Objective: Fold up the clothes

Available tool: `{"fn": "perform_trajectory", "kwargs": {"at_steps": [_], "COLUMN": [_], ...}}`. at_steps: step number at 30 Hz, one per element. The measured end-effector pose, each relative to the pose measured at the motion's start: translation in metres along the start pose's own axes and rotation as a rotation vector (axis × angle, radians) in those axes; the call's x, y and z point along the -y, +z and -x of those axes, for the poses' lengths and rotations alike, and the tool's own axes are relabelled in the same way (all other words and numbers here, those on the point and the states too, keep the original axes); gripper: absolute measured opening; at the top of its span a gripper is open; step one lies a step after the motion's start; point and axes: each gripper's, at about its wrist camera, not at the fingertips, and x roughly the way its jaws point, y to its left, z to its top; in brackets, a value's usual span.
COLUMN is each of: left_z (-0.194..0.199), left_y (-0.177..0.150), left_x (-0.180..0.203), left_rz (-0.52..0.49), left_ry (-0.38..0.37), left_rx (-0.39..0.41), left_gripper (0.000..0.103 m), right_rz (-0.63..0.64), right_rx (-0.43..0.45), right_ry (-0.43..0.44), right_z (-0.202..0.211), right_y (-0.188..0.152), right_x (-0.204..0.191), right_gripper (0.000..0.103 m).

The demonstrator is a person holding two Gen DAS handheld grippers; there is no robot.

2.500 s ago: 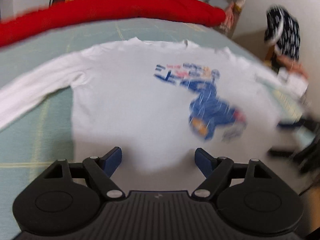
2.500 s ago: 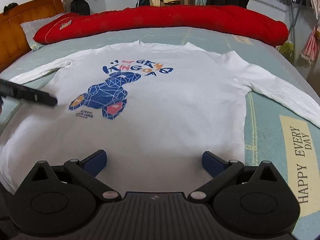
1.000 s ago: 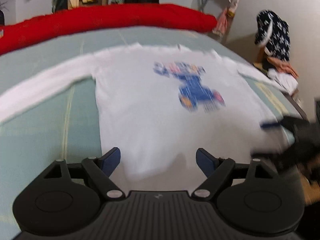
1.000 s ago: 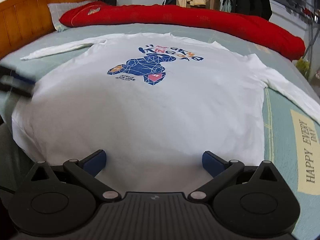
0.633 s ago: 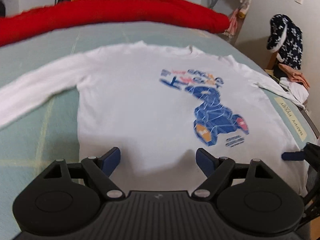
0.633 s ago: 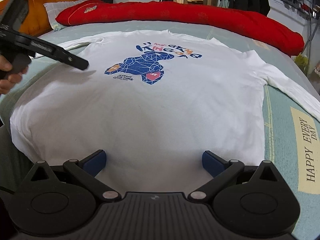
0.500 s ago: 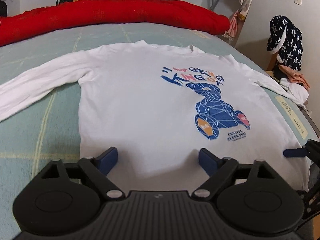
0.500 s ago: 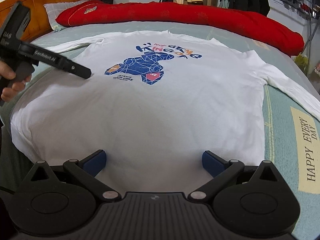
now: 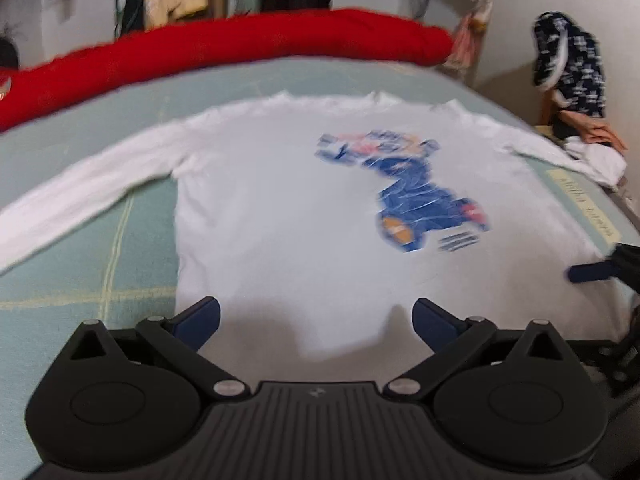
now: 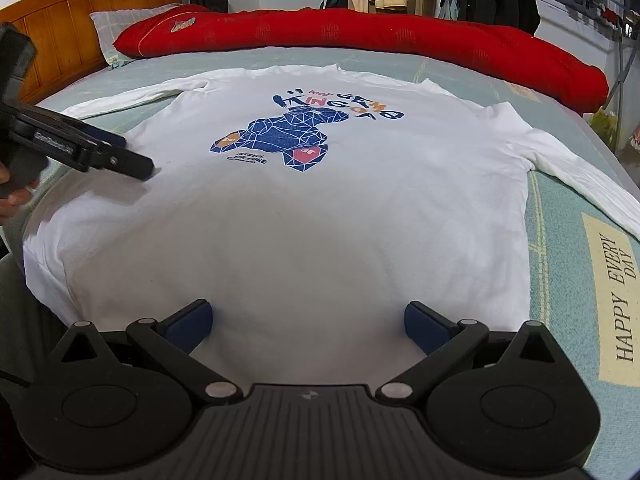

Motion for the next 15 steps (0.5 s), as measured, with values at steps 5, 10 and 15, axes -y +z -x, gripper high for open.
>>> {"fn": "perform_trajectory", "kwargs": {"at_steps": [5, 10, 15], "left_z": [0.011, 0.004, 0.016], "left_y": [-0.013, -0.033, -0.043], "left_x": [0.017, 0.025, 0.025], "left_rz": [-0.052, -0.065, -0.060], "left_ry": [-0.050, -0.019, -0.008], "left_rx": [-0.011, -0.052, -0.057], "left_gripper": [0.102, 0.102, 0.102], "right_rz": [0.000, 0.001, 0.003], "right_rx": [0.001, 0.002, 0.004], "right_ry": [-0.002, -0.005, -0.008], "right_z": [0.000, 0.000, 0.001], "right_y": [0.000, -0.001, -0.001], "right_x": [-0.001, -0.002, -0.002], "right_gripper": [0.103, 0.103, 0.103]}}
